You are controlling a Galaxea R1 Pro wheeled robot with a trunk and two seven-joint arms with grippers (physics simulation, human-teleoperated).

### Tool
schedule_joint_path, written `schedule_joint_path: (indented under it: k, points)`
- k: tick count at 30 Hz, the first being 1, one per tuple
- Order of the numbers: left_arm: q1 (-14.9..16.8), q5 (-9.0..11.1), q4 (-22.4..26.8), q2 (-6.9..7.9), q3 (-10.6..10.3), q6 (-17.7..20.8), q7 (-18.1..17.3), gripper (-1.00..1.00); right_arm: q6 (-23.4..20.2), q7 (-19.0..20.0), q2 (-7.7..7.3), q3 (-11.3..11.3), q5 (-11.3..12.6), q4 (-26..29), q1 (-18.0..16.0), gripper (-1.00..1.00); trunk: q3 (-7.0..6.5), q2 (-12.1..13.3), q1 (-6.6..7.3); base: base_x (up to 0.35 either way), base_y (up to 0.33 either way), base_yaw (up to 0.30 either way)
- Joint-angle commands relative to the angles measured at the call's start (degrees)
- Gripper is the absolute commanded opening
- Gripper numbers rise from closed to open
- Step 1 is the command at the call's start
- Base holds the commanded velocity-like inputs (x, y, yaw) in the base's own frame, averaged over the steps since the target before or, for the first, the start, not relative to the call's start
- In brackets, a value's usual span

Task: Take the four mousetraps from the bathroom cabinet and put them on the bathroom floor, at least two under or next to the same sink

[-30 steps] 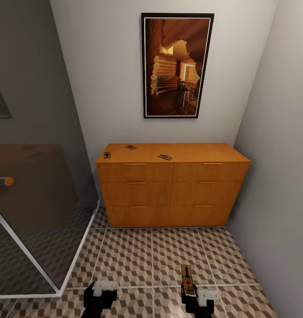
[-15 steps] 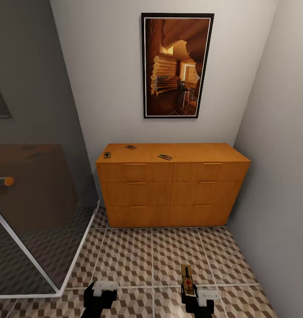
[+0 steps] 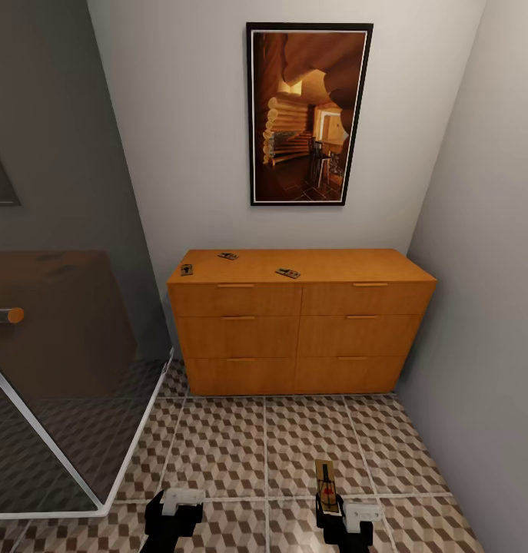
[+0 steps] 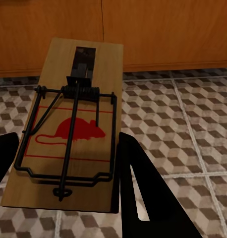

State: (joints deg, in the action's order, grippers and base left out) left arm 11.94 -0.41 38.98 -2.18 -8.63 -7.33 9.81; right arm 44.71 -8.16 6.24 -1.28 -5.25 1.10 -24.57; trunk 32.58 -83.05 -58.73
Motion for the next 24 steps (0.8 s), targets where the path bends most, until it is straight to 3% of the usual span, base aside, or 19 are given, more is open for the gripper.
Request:
schedule_joint_path:
  k: [1, 24]
  points:
    - [0.0, 0.0, 0.0, 0.04, -0.3, -0.1, 0.5, 1.0, 0.1, -0.3, 0.01, -0.1, -0.4, 0.0, 0.0, -1.0, 0.05, 0.0, 0.0, 0.0, 0.0, 0.0]
    - [0.0, 0.0, -0.1, -0.02, -0.3, -0.1, 0.5, 1.0, 0.1, -0.3, 0.0, -0.1, -0.4, 0.0, 0.0, -1.0, 0.05, 0.0, 0.0, 0.0, 0.0, 0.0]
